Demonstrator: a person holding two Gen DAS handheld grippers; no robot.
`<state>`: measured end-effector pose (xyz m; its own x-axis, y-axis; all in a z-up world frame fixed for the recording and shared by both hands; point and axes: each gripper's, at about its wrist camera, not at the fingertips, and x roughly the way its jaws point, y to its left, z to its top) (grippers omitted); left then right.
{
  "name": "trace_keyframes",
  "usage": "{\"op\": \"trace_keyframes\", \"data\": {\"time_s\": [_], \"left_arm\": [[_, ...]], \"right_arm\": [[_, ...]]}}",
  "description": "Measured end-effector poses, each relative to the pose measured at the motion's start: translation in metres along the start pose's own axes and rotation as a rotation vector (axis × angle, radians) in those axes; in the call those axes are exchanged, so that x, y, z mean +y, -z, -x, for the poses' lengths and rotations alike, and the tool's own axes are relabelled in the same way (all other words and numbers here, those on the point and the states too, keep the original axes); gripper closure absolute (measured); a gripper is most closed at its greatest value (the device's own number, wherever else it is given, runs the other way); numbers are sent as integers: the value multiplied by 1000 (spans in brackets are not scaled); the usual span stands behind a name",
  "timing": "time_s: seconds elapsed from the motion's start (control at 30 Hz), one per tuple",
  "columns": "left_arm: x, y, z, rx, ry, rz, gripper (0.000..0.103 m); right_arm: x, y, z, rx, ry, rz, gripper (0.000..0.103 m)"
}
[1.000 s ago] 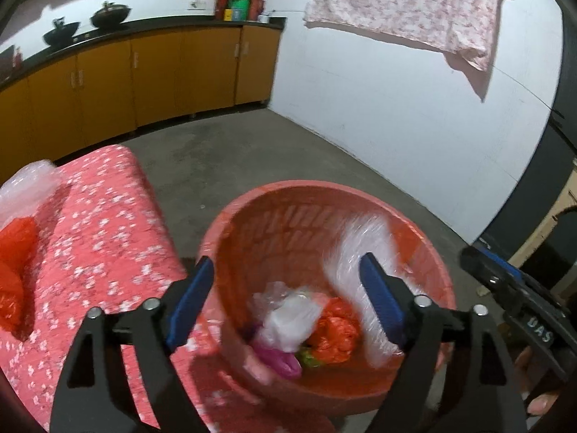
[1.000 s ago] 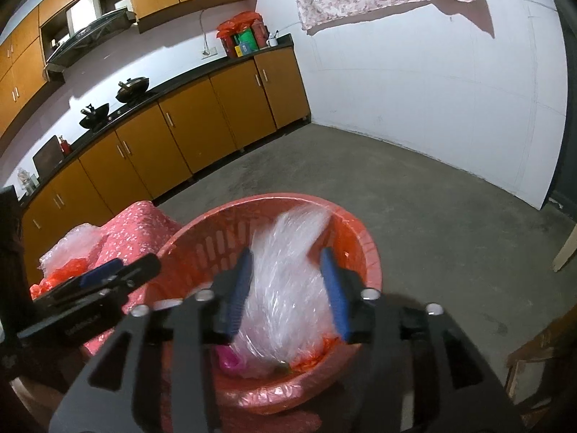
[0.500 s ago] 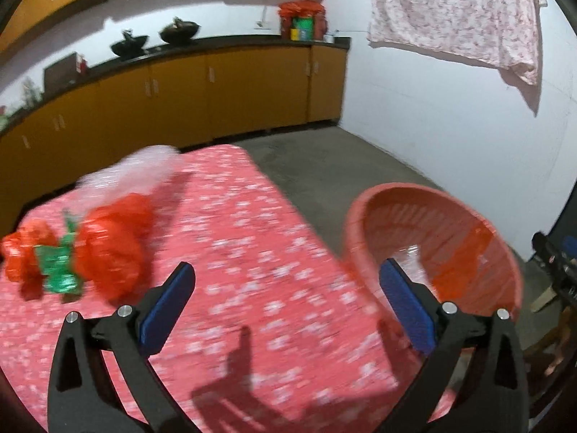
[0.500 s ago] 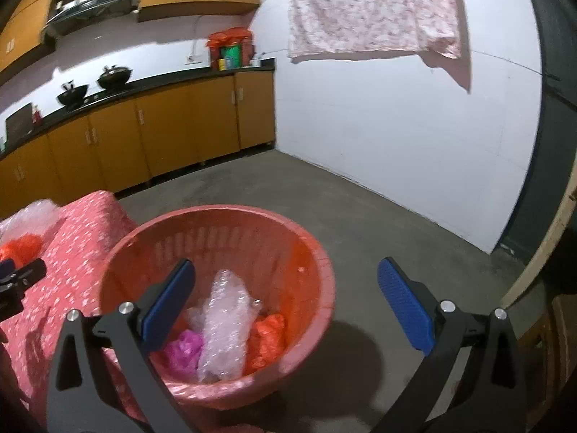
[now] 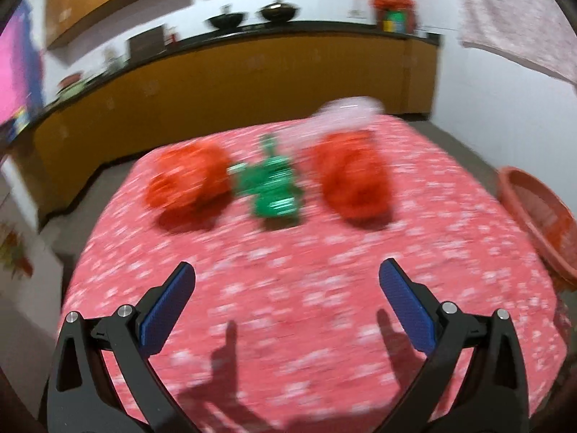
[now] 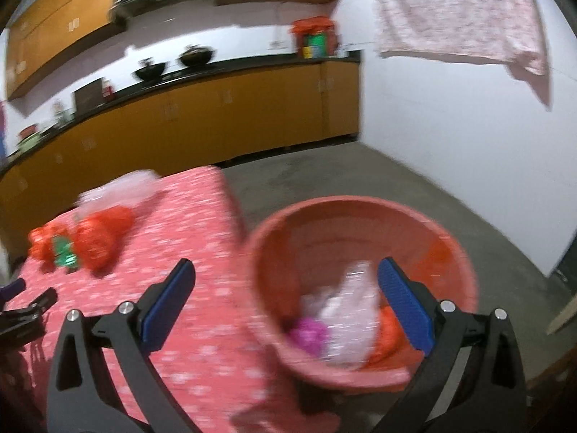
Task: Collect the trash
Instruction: 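Open both tools to drop the bags into the basket, return to table, then grasp an orange bag with the left tool while the right tool grasps another orange bag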
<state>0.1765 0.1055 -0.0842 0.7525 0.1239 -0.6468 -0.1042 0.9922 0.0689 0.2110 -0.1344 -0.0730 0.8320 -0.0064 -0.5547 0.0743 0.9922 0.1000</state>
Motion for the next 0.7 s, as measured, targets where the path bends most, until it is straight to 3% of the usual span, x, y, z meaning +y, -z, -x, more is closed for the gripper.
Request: {"op": "trace_keyframes", "data": {"time_s": [0.27, 0.53, 0.7], "left_arm": [[73, 4, -2, 13, -55, 160, 2], [100, -1, -9, -5, -75, 185, 2], [110, -16, -18, -29, -64, 202, 2]], "right_arm": [[96, -2, -15, 65, -156, 139, 4], [141, -17, -53, 107, -264, 29, 4], [180, -26, -87, 137, -297, 50, 8]]}}
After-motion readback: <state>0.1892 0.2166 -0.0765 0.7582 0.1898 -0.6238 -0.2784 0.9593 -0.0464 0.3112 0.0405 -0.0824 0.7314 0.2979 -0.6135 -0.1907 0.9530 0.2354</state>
